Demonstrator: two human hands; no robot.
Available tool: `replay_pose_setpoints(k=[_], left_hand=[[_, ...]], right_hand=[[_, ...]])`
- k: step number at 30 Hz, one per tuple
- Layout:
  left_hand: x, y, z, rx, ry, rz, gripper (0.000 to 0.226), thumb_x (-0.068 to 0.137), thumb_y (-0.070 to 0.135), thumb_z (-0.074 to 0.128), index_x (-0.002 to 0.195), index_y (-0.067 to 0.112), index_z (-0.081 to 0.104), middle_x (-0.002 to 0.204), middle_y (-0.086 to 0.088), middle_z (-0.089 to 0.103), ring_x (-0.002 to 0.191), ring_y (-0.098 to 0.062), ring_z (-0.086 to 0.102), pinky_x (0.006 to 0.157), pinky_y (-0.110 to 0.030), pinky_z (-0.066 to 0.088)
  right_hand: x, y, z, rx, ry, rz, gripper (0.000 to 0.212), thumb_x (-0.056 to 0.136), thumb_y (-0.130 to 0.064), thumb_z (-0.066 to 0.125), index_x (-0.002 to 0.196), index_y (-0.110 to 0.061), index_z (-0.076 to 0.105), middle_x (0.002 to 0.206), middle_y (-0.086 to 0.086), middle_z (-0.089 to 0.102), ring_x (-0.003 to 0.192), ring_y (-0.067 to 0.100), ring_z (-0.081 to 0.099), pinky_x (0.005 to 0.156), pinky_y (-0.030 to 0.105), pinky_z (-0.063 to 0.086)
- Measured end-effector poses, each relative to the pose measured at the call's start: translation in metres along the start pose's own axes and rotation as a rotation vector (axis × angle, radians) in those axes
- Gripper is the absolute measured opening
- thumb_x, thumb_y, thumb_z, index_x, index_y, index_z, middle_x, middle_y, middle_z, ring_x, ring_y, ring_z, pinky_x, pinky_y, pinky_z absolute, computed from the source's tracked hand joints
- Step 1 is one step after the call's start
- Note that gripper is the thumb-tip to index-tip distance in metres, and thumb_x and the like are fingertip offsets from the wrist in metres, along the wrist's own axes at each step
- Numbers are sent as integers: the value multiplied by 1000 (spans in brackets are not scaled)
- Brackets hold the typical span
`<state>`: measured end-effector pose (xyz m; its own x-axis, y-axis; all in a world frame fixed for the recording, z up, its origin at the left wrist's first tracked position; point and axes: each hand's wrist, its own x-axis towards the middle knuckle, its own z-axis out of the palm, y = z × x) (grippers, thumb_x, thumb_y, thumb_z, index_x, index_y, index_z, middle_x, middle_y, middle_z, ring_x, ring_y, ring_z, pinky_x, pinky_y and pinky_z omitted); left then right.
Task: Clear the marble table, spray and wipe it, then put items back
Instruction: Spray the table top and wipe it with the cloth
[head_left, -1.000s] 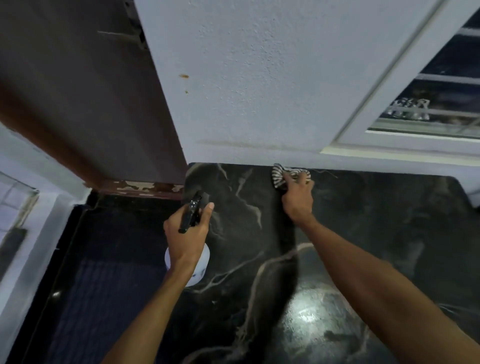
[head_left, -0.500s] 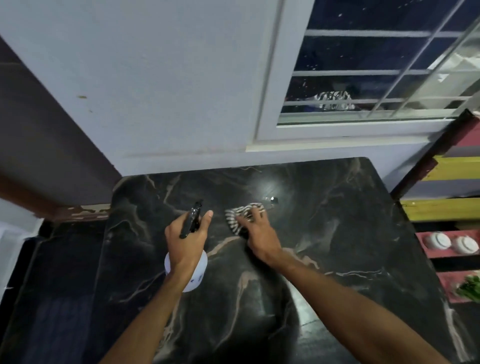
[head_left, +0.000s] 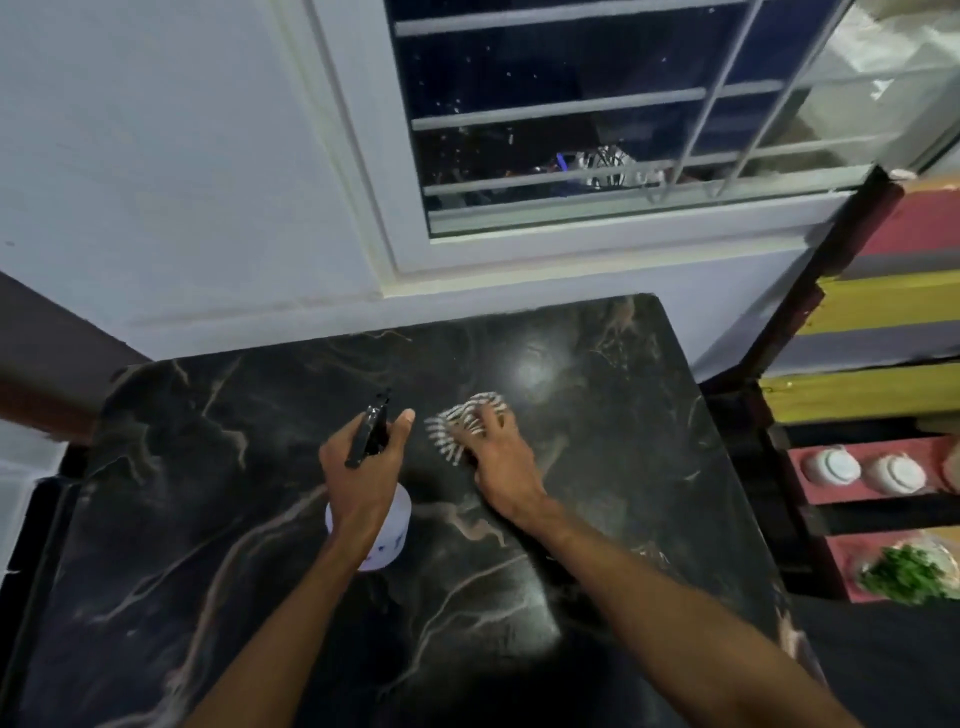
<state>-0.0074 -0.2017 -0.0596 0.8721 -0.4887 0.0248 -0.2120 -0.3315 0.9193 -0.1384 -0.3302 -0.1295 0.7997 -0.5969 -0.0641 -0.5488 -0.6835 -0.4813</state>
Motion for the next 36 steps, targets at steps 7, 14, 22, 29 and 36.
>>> replay_pose_setpoints(k=[7,14,22,29,36], left_hand=[[-50,13,1,2,-40,21,54,93,29,78,67,-9,50,62,-29,53,62,-48,52,60,-51,49],[-91,-10,-57,43,19,-10,50,93,33,77,65,-2,56,60,-19,57,58,-34,57,62,-51,54],[-133,-40,-143,43,107,-12,42,93,30,77,59,14,57,54,-4,57,52,-21,54,54,-30,46],[-176,-47,-151,55,108,-2,52,92,34,76,60,1,54,53,-14,53,50,-26,52,53,-40,45],[-204,-31,-106,65,60,-25,47,92,28,80,60,4,55,52,-6,55,50,-16,52,52,-22,41]], right_hand=[[-42,51,-27,34,151,356,70,79,1,52,141,-32,56,150,12,35,126,36,39,103,50,50],[-93,-17,15,65,-24,-3,66,81,0,55,139,-33,57,146,7,38,125,33,40,98,47,53],[-189,-146,85,-12,-247,-342,78,69,0,68,140,-30,56,150,10,35,129,37,41,92,45,54],[-192,-84,40,12,-68,175,75,81,5,52,146,-32,52,150,9,33,131,31,38,107,48,48],[-254,-84,41,22,-200,-79,73,79,1,59,141,-37,55,152,6,34,134,33,38,97,47,54]])
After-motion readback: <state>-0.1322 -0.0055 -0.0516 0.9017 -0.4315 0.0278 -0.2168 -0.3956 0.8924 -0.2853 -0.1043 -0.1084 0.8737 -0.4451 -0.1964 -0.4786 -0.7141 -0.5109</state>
